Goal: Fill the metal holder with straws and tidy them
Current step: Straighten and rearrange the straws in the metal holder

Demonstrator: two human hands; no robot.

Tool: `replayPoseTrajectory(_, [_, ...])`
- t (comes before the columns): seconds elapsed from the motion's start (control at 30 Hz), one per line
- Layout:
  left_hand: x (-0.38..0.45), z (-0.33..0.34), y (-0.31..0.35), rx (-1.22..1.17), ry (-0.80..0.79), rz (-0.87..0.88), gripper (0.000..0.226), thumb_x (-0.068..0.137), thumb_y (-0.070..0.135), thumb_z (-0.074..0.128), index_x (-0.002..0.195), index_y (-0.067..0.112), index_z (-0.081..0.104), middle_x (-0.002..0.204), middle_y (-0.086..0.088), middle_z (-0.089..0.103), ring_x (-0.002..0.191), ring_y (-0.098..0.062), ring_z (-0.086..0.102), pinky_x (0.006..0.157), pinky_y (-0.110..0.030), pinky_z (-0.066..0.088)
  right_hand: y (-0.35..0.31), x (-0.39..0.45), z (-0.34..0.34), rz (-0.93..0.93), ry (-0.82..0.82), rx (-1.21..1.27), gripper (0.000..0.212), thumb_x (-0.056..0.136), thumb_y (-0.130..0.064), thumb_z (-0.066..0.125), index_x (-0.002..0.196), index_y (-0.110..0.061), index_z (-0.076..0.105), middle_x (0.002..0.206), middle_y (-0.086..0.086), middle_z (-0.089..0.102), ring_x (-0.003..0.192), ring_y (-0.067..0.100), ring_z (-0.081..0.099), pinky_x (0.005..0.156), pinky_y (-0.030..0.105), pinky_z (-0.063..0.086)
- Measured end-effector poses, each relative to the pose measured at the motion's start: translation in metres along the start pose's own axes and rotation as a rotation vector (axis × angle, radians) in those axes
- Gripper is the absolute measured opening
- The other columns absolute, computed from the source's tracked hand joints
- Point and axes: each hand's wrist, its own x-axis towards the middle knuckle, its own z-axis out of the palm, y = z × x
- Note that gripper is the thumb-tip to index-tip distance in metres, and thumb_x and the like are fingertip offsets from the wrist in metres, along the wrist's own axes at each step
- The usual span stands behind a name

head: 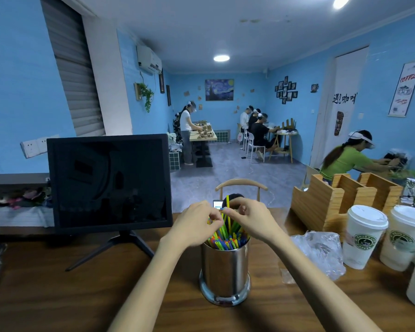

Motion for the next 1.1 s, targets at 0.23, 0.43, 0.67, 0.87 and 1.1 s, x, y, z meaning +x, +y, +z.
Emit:
replayPoseTrajectory(0.23, [0.007, -0.016, 0.009, -0.652, 0.656, -0.012, 0.012, 0.100, 0.029, 0.061, 0.093, 0.029, 0.070, 0.083, 0.015, 0.069, 0.078, -0.009, 0.064, 0.071, -0.034, 0.053, -0.014, -0.015, -0.017, -0.141, 0.146, 0.281, 0.023, 0.101, -0.017, 0.059, 0.115, -0.028, 0.073, 0.090, 0.000, 0.058, 0.083, 0.006, 0.054, 0.072, 0.019, 0.041])
replayPoseTrajectory(0.43, [0.012, -0.022, 0.004, -0.922, 0.963, -0.054, 0.017, 0.103, 0.022, 0.057, 0.094, 0.032, 0.067, 0.084, 0.011, 0.068, 0.068, -0.009, 0.059, 0.062, -0.031, 0.047, -0.016, -0.021, -0.019, 0.028, -0.137, 0.738, 0.034, 0.111, -0.029, 0.040, 0.125, -0.014, 0.067, 0.089, 0.002, 0.073, 0.077, 0.010, 0.064, 0.066, 0.023, 0.046])
replayPoseTrajectory(0.67, [0.000, 0.009, -0.017, -0.619, 0.731, -0.168, 0.009, 0.095, 0.024, 0.068, 0.088, 0.026, 0.074, 0.080, 0.011, 0.074, 0.076, -0.007, 0.068, 0.069, -0.032, 0.054, -0.013, -0.006, -0.046, 0.309, 0.075, 1.347, 0.012, 0.095, -0.020, 0.065, 0.088, -0.011, 0.070, 0.079, 0.006, 0.071, 0.061, 0.010, 0.067, 0.047, 0.015, 0.045])
replayPoseTrajectory(0.87, [-0.007, 0.013, -0.014, -0.396, 0.231, -0.088, 0.010, 0.089, 0.030, 0.074, 0.081, 0.028, 0.078, 0.077, 0.016, 0.071, 0.073, -0.003, 0.064, 0.069, -0.020, 0.050, -0.013, 0.002, -0.058, 0.128, 0.212, 1.018, 0.026, 0.097, -0.031, 0.064, 0.104, -0.007, 0.074, 0.071, 0.000, 0.065, 0.063, 0.011, 0.055, 0.057, 0.018, 0.044])
replayPoseTrajectory(1.1, [-0.011, 0.006, -0.020, -0.147, 0.087, -0.100, 0.015, 0.089, 0.045, 0.069, 0.082, 0.032, 0.075, 0.079, 0.019, 0.066, 0.074, 0.000, 0.058, 0.072, -0.028, 0.051, -0.020, 0.000, -0.045, -0.121, 0.235, 0.519, 0.015, 0.100, -0.015, 0.063, 0.111, -0.010, 0.073, 0.080, -0.002, 0.075, 0.072, 0.006, 0.069, 0.065, 0.022, 0.056])
